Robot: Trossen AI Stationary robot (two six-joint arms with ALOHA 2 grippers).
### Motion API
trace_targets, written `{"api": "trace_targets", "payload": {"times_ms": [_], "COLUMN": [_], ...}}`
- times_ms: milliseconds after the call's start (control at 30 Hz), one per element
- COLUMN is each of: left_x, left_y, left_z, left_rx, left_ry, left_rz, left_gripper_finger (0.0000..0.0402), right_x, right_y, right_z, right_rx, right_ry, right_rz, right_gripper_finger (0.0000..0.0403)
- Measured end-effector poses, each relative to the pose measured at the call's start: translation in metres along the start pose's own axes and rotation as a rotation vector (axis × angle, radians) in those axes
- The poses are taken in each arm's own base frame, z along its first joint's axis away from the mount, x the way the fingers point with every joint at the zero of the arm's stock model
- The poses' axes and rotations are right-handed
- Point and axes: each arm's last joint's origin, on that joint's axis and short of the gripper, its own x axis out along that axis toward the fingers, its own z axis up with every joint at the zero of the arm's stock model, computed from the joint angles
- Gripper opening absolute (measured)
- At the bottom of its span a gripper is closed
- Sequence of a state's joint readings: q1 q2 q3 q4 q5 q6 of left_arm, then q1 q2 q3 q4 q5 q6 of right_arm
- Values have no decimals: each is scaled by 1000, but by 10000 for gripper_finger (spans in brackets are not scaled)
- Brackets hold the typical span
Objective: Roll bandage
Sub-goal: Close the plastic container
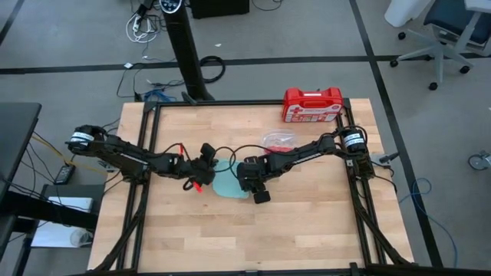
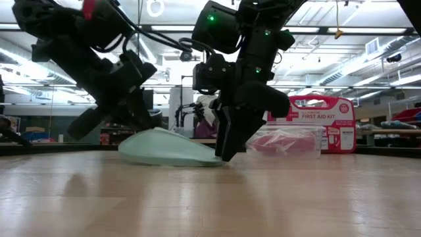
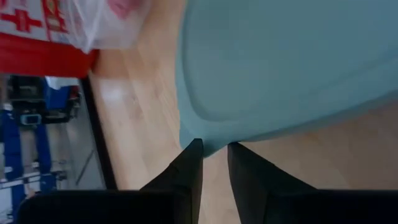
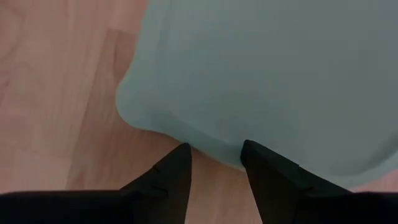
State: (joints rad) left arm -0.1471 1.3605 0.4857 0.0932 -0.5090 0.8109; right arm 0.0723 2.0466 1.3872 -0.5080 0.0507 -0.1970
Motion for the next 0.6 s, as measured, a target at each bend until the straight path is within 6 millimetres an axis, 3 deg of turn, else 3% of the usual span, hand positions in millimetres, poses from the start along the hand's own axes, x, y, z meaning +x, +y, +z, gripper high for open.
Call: {"api": "trace_targets", "payload": {"times_ms": [267,600], "left_x": [-3,-10], "left_y": [0,2], "left_z": [4,22], "left_rx": [10,13], "left_ry": [8,-91], "left_rz": [50,90], "left_gripper_finger": [78,78], "right_x": [-1,-26], "right_y": [-1,-15], "right_z": [0,7], "right_rx": [-19,30], "right_ry": [-3,-79], "right_rz": [4,-61], "right_gripper_finger": [150,150]}}
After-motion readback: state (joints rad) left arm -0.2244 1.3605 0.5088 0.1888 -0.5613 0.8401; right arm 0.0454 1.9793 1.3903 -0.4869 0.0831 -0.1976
